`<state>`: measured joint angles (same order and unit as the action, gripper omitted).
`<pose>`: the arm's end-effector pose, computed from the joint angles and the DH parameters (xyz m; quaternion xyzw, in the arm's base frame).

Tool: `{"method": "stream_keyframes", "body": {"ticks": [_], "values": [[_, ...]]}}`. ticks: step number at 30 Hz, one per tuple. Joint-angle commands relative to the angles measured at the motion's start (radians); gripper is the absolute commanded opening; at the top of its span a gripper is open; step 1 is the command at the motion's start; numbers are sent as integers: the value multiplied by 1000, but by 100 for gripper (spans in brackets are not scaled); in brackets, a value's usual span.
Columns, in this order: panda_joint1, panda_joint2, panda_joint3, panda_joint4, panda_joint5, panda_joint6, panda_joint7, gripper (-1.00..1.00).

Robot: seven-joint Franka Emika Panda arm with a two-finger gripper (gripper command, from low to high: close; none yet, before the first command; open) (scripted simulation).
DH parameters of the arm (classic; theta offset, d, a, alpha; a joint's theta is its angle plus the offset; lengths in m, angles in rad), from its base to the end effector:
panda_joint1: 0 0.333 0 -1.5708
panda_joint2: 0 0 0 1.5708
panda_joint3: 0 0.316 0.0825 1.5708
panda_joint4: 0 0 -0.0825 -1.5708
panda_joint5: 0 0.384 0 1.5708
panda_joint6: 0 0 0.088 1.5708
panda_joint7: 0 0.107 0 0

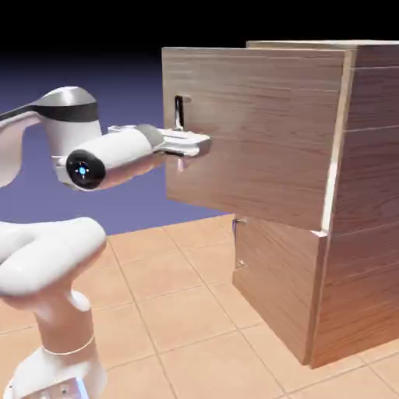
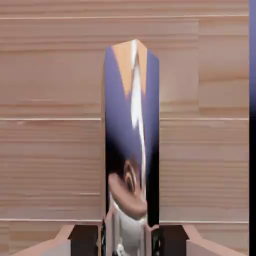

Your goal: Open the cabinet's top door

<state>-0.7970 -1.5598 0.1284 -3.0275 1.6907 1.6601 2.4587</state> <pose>0.1981 -0.0213 0.5478 0.0306 0.7064 0.4778 0.5212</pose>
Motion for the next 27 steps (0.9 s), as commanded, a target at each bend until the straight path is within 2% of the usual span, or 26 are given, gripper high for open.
{"method": "stream_keyframes", "body": {"ticks": [1,13,27], "values": [[-3,22,-36,5,-33,-26,-16,-100],[53,412,-448,186,-447,-331,-243,-100],[350,919,-825,605,-762,-711,-483,-100]]}}
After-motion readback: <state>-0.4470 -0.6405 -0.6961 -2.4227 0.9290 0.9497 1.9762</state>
